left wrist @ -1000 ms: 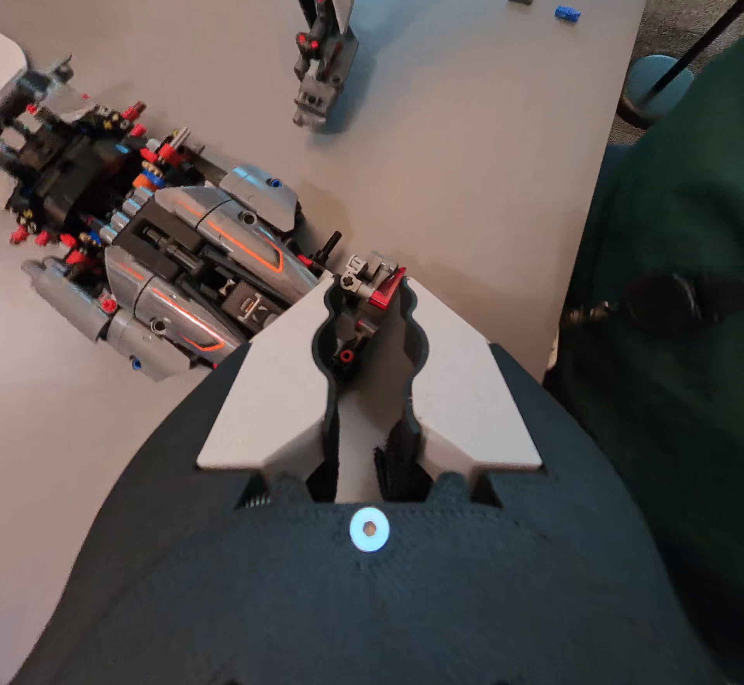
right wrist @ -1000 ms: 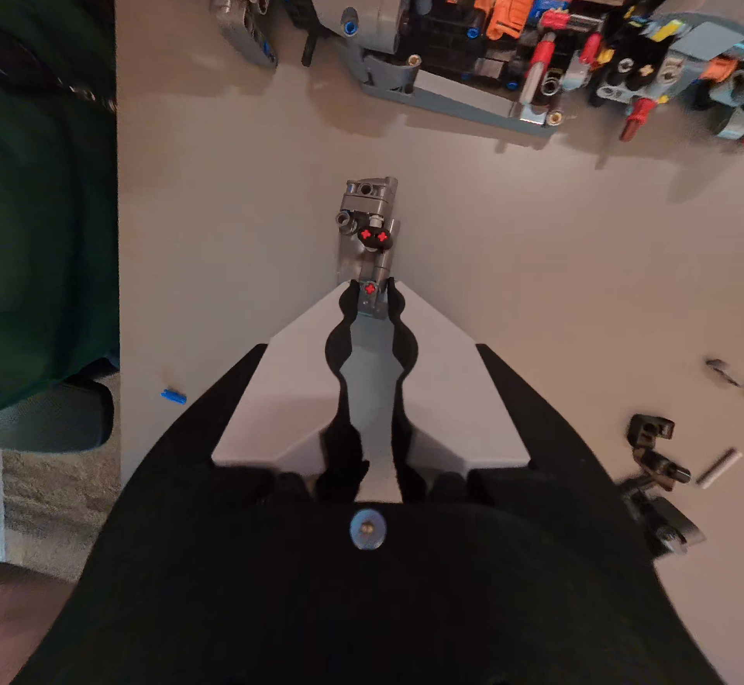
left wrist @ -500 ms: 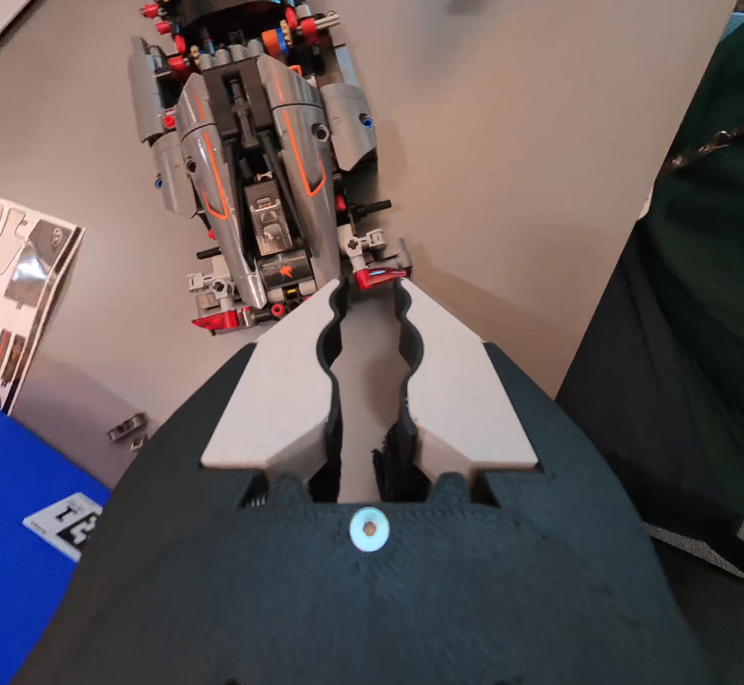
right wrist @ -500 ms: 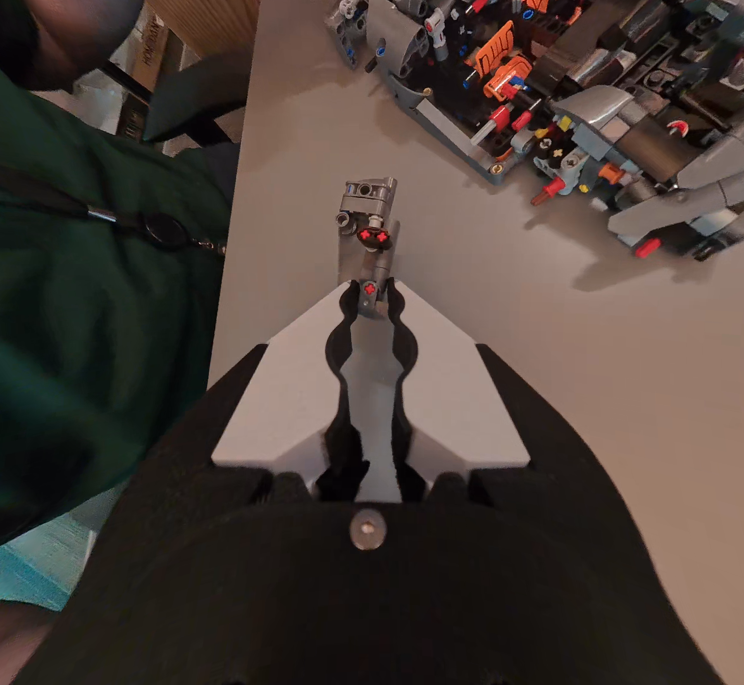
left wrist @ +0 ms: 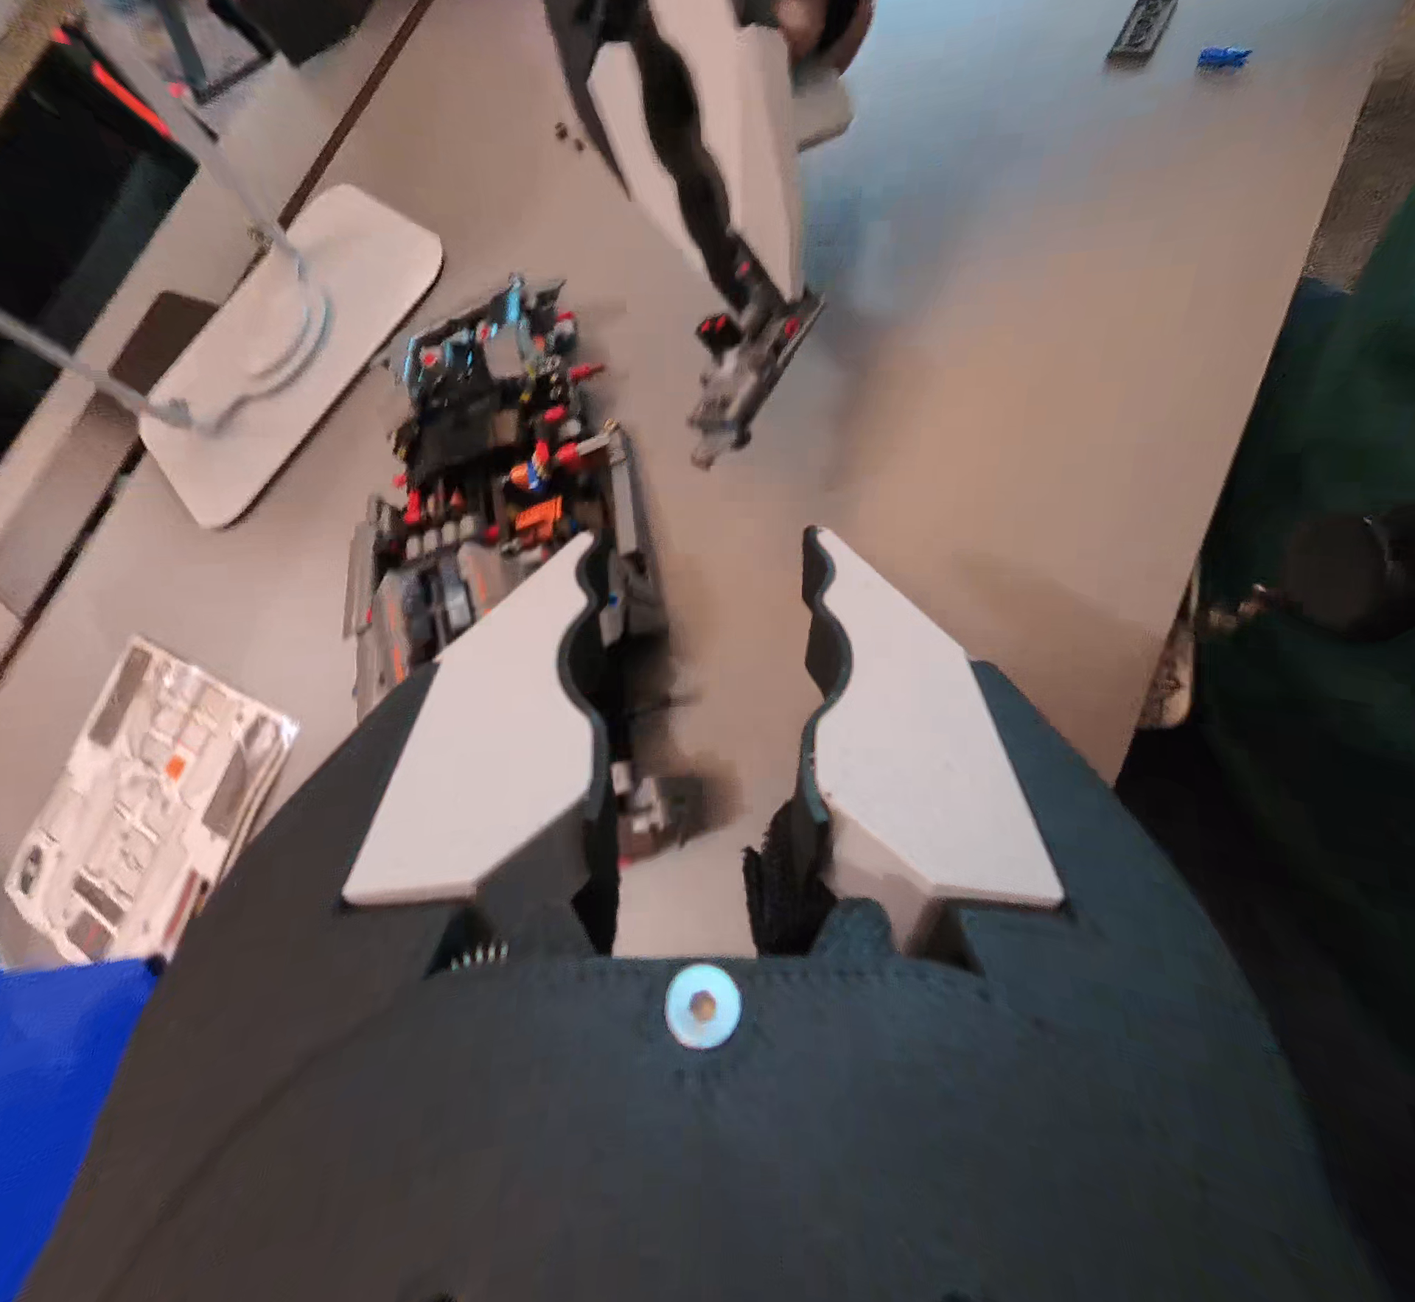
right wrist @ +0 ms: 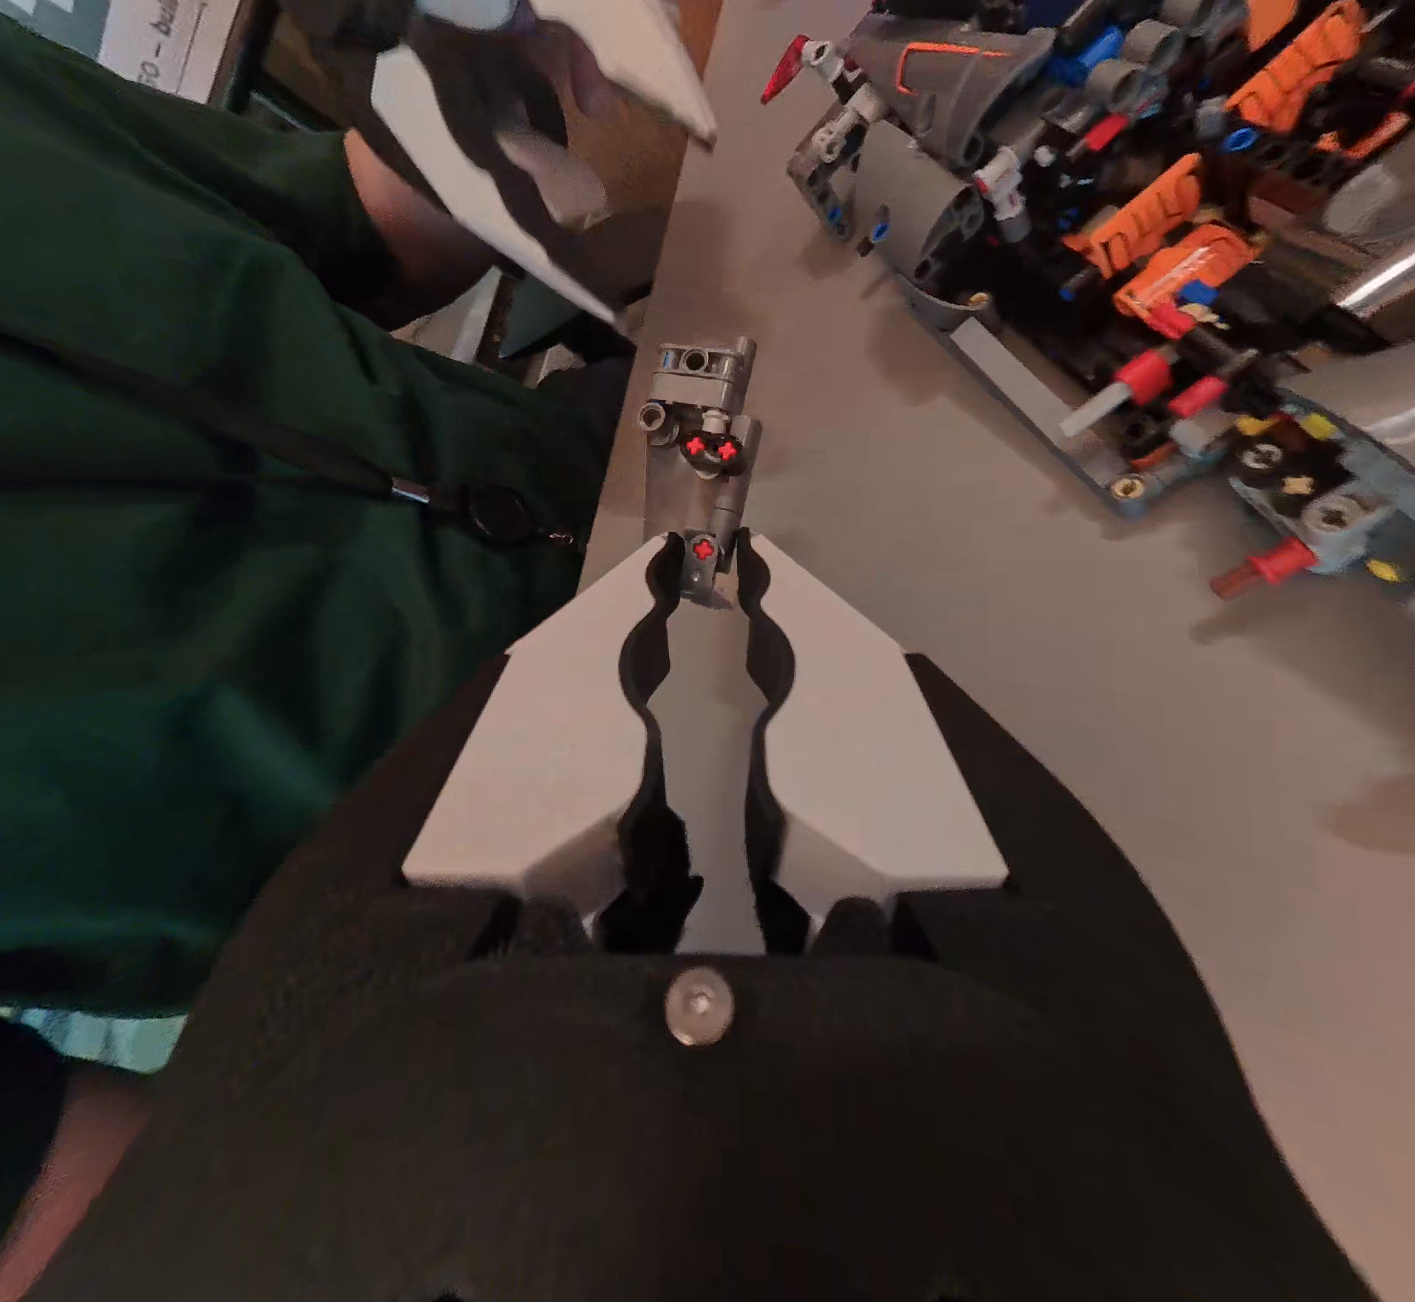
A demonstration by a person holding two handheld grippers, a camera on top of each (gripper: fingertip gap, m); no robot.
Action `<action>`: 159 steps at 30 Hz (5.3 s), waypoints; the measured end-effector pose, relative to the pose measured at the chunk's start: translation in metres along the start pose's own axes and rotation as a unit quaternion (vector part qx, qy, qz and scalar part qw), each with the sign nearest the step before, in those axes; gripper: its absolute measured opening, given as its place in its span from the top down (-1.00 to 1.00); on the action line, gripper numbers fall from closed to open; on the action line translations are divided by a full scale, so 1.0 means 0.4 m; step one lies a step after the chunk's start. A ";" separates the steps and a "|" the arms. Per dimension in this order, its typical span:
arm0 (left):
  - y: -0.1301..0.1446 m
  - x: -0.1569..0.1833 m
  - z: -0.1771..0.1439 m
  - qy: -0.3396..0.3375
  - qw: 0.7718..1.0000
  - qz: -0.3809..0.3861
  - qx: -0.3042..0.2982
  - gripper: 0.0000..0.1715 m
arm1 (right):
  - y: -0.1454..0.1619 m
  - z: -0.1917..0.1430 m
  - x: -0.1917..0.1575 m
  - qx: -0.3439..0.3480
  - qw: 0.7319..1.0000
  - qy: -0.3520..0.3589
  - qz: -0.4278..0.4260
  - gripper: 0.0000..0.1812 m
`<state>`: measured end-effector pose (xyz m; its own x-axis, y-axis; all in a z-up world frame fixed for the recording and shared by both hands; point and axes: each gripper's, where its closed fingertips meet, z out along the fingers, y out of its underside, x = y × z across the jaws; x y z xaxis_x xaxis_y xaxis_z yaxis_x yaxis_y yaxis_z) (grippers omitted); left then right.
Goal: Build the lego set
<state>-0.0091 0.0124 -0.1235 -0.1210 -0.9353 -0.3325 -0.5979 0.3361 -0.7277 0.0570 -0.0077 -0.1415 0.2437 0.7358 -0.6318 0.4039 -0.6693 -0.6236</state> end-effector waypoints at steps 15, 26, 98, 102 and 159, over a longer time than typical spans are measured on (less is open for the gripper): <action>-0.026 0.028 0.076 0.004 0.999 -0.025 0.023 0.82 | -0.073 0.035 0.000 0.043 0.998 -0.049 0.012 0.67; -0.035 -0.017 0.061 0.063 0.972 -0.215 0.076 0.83 | -0.077 -0.017 -0.013 0.028 0.952 0.192 -0.236 0.67; -0.219 -0.035 0.037 0.083 0.889 -0.362 0.267 0.65 | -0.176 -0.107 -0.139 0.562 0.807 -0.146 0.107 1.00; -0.221 -0.022 0.029 0.126 0.858 -0.400 0.295 0.71 | -0.171 -0.090 -0.150 0.555 0.810 -0.154 0.109 1.00; 0.005 0.028 0.131 0.034 0.989 0.008 -0.144 0.83 | -0.025 0.040 -0.005 -0.044 0.860 0.364 -0.355 0.57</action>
<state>0.0298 0.0082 -0.1601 -0.1793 -0.9391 -0.2932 -0.7954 0.3138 -0.5186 0.0385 -0.0043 -0.1415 0.3827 0.8466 0.3699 0.7360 -0.0373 -0.6760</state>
